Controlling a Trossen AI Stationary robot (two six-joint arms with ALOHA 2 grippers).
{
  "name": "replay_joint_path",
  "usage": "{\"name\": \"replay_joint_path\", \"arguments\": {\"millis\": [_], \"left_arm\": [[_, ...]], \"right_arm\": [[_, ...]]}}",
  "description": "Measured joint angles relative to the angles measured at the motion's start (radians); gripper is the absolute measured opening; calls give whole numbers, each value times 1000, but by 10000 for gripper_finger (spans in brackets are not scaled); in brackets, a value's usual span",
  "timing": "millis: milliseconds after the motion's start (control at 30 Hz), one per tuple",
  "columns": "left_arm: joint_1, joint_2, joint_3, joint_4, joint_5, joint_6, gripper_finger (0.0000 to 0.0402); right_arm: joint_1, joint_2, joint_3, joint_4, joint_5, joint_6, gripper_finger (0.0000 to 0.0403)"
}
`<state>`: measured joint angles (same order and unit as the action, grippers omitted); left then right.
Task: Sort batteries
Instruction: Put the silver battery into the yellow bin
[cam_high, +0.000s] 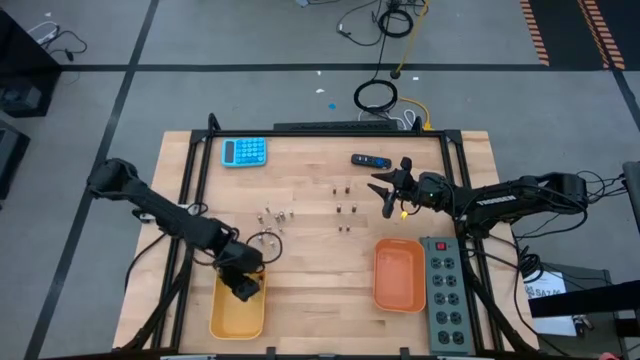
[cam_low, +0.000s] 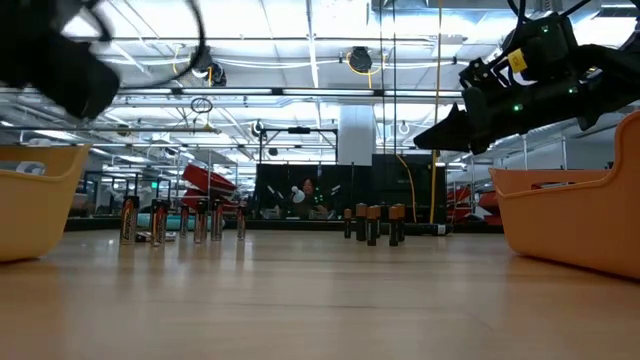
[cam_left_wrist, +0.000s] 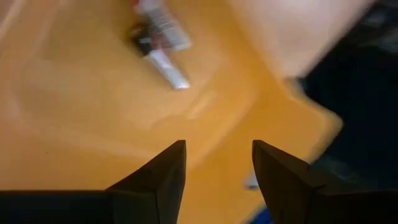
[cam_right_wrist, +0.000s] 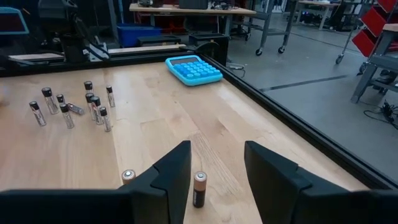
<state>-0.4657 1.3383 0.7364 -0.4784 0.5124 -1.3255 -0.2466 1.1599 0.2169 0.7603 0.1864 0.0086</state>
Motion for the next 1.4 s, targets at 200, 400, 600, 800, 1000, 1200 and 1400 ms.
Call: {"name": "replay_joint_path", "arguments": {"millis": [200,400,600,800,1000,1200,1400], "left_arm": [[34,-102,144,-281,-236,108,182],[82,-109,188,-622,-632,235,181],[211,-95,137,-572,-743,389,181],[314,-94,80,-503,-746,597,193],[359,-94,12,-378,-731,742,218],[387,-95,-57,-320,-738,809,219],[401,-95,-146,-141,-724,818,219]], "right_arm": [[0,0,0,-2,-3,15,144],[14,0,0,-16,-4,23,144],[22,0,0,-17,-5,11,144],[22,0,0,-17,-5,4,144],[22,0,0,-18,-5,2,144],[22,0,0,-18,-5,2,144],[22,0,0,-26,-5,2,144]]}}
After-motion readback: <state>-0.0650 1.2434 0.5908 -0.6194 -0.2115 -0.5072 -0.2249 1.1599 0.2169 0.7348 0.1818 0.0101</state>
